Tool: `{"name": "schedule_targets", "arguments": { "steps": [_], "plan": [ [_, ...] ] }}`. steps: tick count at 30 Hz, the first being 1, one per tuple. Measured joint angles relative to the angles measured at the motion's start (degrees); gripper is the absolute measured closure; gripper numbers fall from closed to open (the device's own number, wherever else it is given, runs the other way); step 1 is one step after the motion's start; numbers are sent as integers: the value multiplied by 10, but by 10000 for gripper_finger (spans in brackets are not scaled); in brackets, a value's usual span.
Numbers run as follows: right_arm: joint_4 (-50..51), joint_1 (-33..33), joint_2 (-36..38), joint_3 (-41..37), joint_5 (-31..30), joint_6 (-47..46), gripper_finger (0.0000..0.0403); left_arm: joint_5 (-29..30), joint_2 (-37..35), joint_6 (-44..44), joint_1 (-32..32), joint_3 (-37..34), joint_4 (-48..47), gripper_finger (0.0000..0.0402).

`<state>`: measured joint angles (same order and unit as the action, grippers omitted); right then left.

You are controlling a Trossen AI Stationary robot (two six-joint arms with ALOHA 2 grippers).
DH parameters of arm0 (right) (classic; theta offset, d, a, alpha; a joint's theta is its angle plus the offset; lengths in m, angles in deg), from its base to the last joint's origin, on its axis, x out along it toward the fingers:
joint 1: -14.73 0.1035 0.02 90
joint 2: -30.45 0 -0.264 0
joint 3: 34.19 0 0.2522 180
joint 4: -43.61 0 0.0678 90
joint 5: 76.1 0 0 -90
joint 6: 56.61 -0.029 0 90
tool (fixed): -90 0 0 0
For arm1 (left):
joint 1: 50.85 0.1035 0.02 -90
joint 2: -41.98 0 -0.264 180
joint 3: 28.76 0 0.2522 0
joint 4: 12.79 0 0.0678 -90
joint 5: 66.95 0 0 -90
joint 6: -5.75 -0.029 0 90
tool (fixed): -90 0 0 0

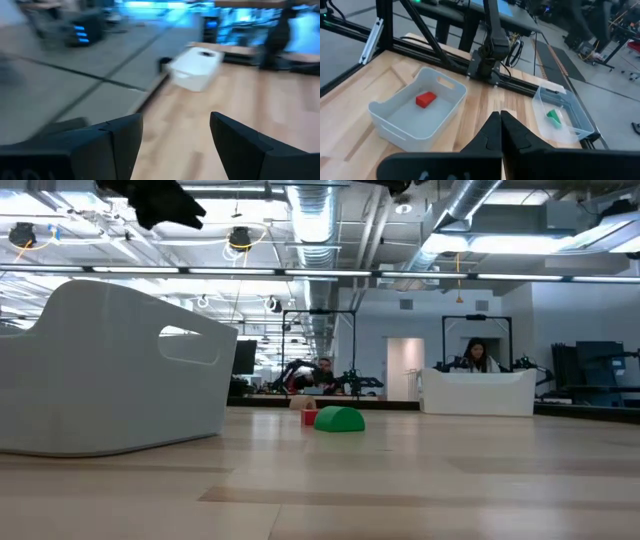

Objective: Sort & place blocks by color
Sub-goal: Put the bottom brown block into the white bin

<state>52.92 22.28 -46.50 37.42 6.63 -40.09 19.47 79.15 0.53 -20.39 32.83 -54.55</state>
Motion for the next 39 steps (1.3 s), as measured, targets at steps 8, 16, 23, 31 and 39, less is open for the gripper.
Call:
{"name": "schedule_targets", "arguments": {
  "steps": [8,16,23,31,39],
  "plan": [
    [-10,-1,-12,0,-1,-2,394,-187,10,54,-70,-15,-43,202],
    [-75,0,-68,1,-1,-81,394,-127,15,79,-205,-16,-29,258],
    [-65,2,-88,15,-1,-156,394,-7,30,75,-302,-17,-2,289],
    [-149,15,-135,12,-2,-171,394,44,46,105,-374,-114,115,304],
    [-157,13,-173,12,-3,-194,394,50,29,119,-397,-182,204,306]
  ]
}}
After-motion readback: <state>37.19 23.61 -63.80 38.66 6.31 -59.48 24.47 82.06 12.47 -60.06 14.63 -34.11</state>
